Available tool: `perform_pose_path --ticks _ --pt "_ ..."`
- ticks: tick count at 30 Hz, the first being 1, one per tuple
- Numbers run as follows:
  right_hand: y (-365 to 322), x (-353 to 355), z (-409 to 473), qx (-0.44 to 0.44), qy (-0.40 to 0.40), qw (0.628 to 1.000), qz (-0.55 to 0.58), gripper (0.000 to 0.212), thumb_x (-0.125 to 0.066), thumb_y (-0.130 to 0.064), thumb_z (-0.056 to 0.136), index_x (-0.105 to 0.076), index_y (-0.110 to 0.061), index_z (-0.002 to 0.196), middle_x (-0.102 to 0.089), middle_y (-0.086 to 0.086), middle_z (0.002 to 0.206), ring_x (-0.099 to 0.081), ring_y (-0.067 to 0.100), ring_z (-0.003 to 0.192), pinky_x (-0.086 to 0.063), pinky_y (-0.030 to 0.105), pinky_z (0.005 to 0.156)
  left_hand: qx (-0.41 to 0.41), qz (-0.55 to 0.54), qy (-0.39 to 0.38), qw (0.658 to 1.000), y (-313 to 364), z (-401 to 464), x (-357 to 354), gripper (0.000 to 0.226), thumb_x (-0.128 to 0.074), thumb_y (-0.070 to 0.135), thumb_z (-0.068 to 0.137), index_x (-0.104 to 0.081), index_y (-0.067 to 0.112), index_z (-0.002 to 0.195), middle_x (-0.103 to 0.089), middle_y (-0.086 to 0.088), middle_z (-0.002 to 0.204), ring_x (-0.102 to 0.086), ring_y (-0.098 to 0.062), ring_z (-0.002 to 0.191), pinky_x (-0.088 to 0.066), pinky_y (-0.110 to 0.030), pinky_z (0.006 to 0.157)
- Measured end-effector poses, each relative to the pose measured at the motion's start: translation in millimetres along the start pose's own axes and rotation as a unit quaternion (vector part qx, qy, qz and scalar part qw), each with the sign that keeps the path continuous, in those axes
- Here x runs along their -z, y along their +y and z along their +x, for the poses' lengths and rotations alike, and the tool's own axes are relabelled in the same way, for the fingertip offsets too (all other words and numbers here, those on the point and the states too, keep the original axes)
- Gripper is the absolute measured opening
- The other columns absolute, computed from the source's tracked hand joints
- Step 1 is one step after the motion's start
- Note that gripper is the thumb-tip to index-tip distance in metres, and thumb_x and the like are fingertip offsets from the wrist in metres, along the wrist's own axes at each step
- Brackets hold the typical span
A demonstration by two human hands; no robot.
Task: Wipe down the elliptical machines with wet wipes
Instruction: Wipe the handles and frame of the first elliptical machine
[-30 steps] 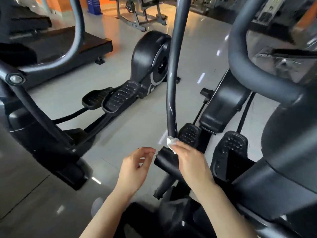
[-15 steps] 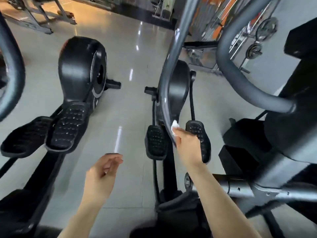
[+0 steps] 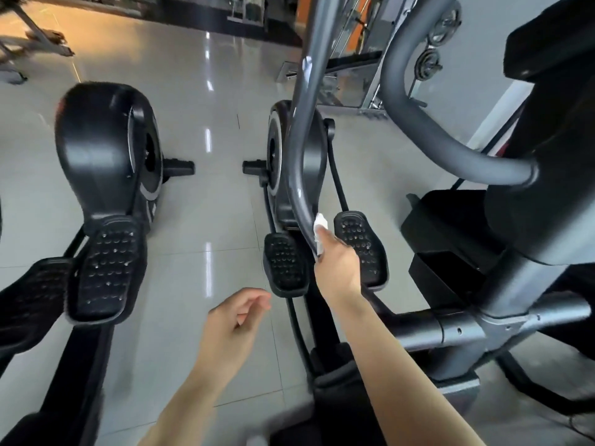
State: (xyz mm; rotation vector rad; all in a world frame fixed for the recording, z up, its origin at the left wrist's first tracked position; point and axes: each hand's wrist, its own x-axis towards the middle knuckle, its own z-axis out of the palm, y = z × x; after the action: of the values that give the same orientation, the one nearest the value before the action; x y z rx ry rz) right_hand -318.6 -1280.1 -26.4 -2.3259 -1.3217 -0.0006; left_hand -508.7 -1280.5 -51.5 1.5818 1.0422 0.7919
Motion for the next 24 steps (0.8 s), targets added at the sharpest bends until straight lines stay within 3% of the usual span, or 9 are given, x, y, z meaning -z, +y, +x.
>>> perform_pose_path --ticks 4,6,8,11,13,16,20,24 --pt "-38 -7 53 0.044 0.14 0.981 0.127 0.052 -0.054 0.011 0.09 -0.052 -0.005 0.139 -0.072 0.016 0.104 -0.071 0.028 0.089 -0.054 0.03 0.073 -0.021 -0.002 0.04 0.999 9 33 9 0.022 -0.063 0.013 0.095 -0.069 0.031 0.084 -0.072 0.02 0.08 -0.067 0.0 0.083 -0.044 -0.007 0.072" --pt "-51 -1 75 0.088 0.237 0.949 0.189 0.042 -0.057 0.015 0.084 -0.064 0.001 0.122 -0.074 0.013 0.092 -0.069 0.015 0.081 -0.052 0.013 0.074 -0.028 -0.002 0.058 0.998 15 52 9 0.022 -0.062 0.012 0.095 -0.068 0.031 0.084 -0.072 0.019 0.081 -0.067 -0.002 0.084 -0.045 -0.012 0.075" --pt "-55 3 87 0.111 0.303 0.922 0.213 0.036 -0.056 0.013 0.08 -0.069 0.001 0.112 -0.073 0.01 0.08 -0.058 0.014 0.078 -0.037 -0.003 0.073 -0.04 -0.006 0.07 0.997 24 69 6 0.022 -0.061 0.012 0.095 -0.068 0.031 0.085 -0.072 0.018 0.083 -0.067 -0.002 0.084 -0.045 -0.014 0.076" --pt "-42 -8 78 0.127 0.293 0.926 0.201 0.033 -0.06 0.007 0.083 -0.07 -0.005 0.112 -0.07 0.002 0.074 -0.059 0.01 0.059 -0.046 0.01 0.06 -0.07 -0.005 0.08 0.994 39 92 -4 0.022 -0.059 0.011 0.097 -0.065 0.033 0.094 -0.072 0.012 0.091 -0.063 0.004 0.089 -0.041 -0.005 0.073" --pt "-18 -21 58 0.142 0.282 0.94 0.131 0.035 -0.063 0.01 0.081 -0.072 -0.007 0.109 -0.064 -0.001 0.067 -0.055 0.009 0.052 -0.041 0.013 0.051 -0.087 -0.008 0.074 0.993 45 105 -12 0.024 -0.056 0.011 0.098 -0.061 0.032 0.109 -0.067 0.012 0.106 -0.06 0.011 0.093 -0.04 -0.002 0.075" --pt "20 -31 27 0.169 0.272 0.946 0.045 0.031 -0.058 0.007 0.079 -0.074 -0.005 0.103 -0.069 0.001 0.076 -0.064 0.014 0.06 -0.049 0.018 0.054 -0.106 -0.016 0.048 0.993 53 122 -21 0.036 -0.053 0.014 0.1 -0.051 0.032 0.131 -0.056 0.018 0.122 -0.054 0.017 0.101 -0.04 -0.002 0.082" --pt "20 -32 30 0.158 0.255 0.948 0.107 0.022 -0.062 0.002 0.079 -0.074 -0.006 0.095 -0.073 0.004 0.096 -0.07 0.02 0.074 -0.058 0.028 0.062 -0.115 -0.08 0.016 0.99 64 141 -27 0.044 -0.05 0.022 0.102 -0.035 0.045 0.135 -0.048 0.021 0.136 -0.052 0.015 0.11 -0.039 -0.003 0.089" --pt "-39 -12 74 0.125 0.306 0.91 0.252 0.006 -0.068 -0.007 0.086 -0.073 -0.008 0.089 -0.068 0.001 0.093 -0.066 0.018 0.076 -0.054 0.029 0.064 -0.164 -0.116 0.012 0.979 79 159 -17 0.044 -0.046 0.037 0.094 -0.035 0.046 0.136 -0.05 0.021 0.136 -0.05 0.004 0.125 -0.039 -0.016 0.104"
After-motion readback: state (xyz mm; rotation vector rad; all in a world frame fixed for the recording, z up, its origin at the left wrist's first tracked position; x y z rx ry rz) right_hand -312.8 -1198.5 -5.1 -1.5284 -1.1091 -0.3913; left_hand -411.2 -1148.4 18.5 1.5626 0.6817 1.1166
